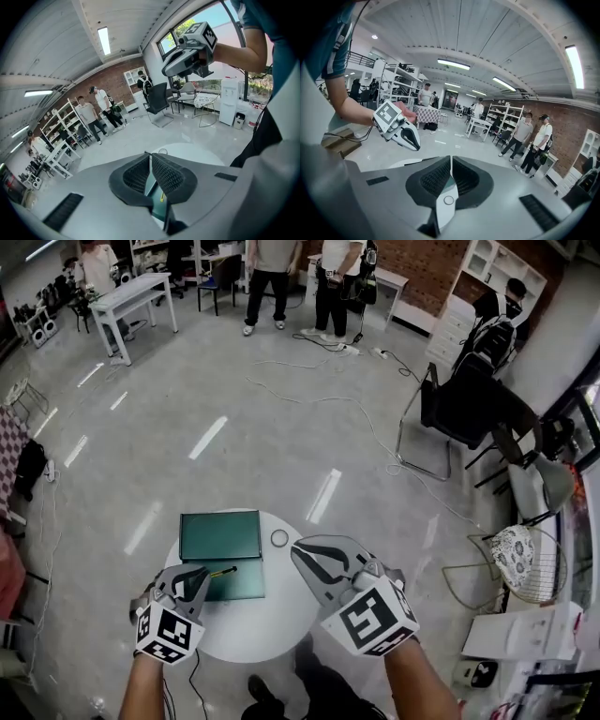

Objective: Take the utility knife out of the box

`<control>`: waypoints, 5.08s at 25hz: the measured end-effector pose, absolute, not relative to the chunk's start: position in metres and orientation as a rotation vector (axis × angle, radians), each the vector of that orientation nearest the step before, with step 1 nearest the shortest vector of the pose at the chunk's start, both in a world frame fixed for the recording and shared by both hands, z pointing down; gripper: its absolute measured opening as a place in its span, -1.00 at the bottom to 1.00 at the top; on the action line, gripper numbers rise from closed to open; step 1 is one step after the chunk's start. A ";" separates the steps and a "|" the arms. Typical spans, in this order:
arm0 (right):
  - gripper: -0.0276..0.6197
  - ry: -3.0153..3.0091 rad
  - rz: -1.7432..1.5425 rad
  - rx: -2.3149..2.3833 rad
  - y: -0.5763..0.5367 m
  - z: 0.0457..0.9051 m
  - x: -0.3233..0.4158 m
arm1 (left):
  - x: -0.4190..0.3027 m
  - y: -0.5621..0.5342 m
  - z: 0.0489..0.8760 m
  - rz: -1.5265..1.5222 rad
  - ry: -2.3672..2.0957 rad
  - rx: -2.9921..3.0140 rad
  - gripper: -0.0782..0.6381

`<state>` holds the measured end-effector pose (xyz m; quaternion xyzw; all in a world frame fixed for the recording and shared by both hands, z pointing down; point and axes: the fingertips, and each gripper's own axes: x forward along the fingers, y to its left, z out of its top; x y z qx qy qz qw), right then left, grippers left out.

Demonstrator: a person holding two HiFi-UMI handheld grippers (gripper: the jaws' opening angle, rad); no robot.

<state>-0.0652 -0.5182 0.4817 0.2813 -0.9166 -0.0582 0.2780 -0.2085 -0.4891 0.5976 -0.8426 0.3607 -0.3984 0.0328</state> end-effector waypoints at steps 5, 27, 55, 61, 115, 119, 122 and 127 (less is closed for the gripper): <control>-0.79 -2.443 -0.123 0.749 -0.538 0.513 -0.051 | -0.199 -0.509 0.643 -1.297 1.076 -2.619 -0.72; -0.79 -2.385 -0.009 0.736 -0.592 0.636 -0.024 | -0.206 -0.545 0.833 -1.639 0.948 -2.697 -0.44; -0.79 -2.352 0.074 0.716 -0.606 0.735 0.002 | -0.206 -0.554 0.977 -2.012 0.753 -2.632 -0.29; -0.79 -2.356 0.084 0.728 -0.605 0.740 0.005 | -0.198 -0.549 0.983 -1.995 0.711 -2.687 -0.52; -0.80 -2.726 -0.128 0.778 -0.396 0.348 -0.089 | -0.253 -0.359 0.360 -0.706 1.381 -2.590 -0.59; -0.80 -2.760 -0.165 0.730 -0.357 0.323 -0.103 | -0.259 -0.320 0.321 -0.542 1.422 -2.618 -0.60; -0.80 -2.767 -0.199 0.700 -0.334 0.306 -0.110 | -0.263 -0.295 0.299 -0.471 1.445 -2.628 -0.60; -0.80 -2.773 -0.222 0.696 -0.306 0.284 -0.113 | -0.263 -0.260 0.275 -0.447 1.438 -2.616 -0.59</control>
